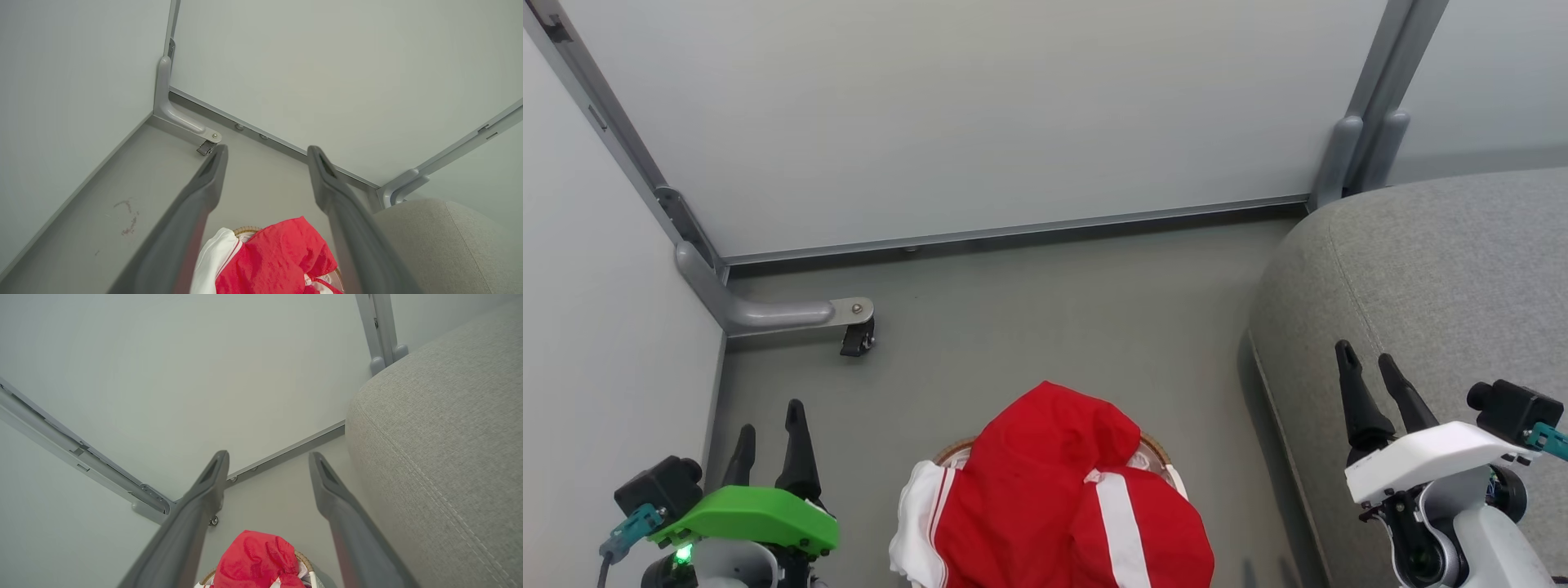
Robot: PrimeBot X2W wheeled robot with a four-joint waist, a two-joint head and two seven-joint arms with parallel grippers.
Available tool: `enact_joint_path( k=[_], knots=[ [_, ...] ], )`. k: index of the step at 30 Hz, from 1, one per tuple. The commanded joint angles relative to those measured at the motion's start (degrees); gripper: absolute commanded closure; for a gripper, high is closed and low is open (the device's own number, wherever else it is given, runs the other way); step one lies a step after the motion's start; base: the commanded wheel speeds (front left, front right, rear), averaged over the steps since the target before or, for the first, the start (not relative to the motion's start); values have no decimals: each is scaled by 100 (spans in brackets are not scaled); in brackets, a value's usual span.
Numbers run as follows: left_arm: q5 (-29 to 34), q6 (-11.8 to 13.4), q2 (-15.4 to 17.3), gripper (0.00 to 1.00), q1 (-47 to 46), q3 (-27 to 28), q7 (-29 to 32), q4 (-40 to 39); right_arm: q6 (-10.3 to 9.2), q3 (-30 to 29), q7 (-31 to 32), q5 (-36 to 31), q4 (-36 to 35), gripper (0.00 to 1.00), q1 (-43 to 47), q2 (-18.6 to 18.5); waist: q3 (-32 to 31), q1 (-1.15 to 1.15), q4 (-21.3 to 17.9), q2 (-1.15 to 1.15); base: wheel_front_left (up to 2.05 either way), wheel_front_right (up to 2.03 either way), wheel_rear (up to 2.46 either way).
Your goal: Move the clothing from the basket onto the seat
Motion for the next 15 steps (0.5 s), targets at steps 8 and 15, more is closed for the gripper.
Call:
enact_joint_path(
  k=[8,15],
  knots=[
    [637,94,80,0,-178,-159,-171,35,3,60,-184,-697,23,0,-155,-77,-17,0,19,0,0,0,0],
    [1051,148,78,0,-188,-267,-274,90,3,70,-289,-1186,71,0,-179,-36,-15,0,42,0,0,0,0]
  ],
)
